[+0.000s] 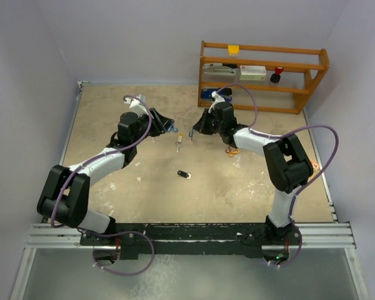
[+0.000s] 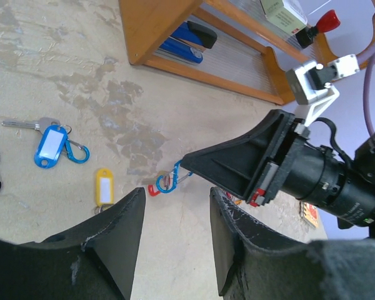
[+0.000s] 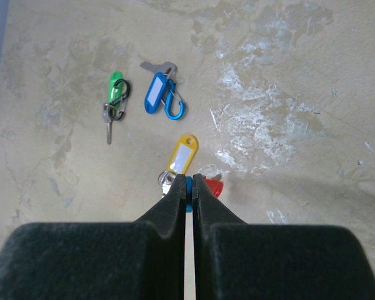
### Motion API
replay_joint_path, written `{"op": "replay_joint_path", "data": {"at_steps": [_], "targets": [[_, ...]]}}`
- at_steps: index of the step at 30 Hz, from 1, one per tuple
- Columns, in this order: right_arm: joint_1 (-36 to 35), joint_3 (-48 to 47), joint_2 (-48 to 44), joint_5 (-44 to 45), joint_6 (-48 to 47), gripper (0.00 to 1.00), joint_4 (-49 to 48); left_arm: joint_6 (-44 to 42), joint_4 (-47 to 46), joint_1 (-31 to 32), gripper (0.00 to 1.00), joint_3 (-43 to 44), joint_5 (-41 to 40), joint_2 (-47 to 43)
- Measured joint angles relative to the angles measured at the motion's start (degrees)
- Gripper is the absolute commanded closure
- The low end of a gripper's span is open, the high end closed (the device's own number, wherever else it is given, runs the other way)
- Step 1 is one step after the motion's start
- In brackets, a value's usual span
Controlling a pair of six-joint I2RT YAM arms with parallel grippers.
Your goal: Put the keys on the keyring
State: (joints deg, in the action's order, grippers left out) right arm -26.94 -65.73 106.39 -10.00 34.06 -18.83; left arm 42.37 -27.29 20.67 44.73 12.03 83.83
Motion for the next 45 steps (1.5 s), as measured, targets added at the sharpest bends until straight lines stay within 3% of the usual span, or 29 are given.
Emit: {"op": "replay_joint_path", "data": {"at_steps": [6, 14, 25, 34, 45], "targets": [[0.0, -3.6, 4.3, 0.0, -0.5, 0.97, 0.0, 0.0, 0.4, 0.0, 0.57, 0.0, -0.2, 0.0], [0.6, -6.4, 5.9, 0.0, -0.7, 0.46, -1.2, 0.0, 1.0, -0.2, 0.52, 0.0, -0.3, 0.0], [1.2, -0.4, 2.0, 1.4, -2.2, 0.43, -1.4, 0.0, 1.4, -0.6, 0.47, -0.2, -0.5, 0.0], [0.5, 0.7, -3.3, 4.6, -6.7, 0.42, 4.1, 1.6, 3.0, -2.8, 0.46, -0.6, -2.7, 0.1], [-8.7, -8.2, 3.8, 10.7, -10.6, 0.41, 16.0, 3.9, 5.0, -6.3, 0.46, -2.5, -5.9, 0.7]]}}
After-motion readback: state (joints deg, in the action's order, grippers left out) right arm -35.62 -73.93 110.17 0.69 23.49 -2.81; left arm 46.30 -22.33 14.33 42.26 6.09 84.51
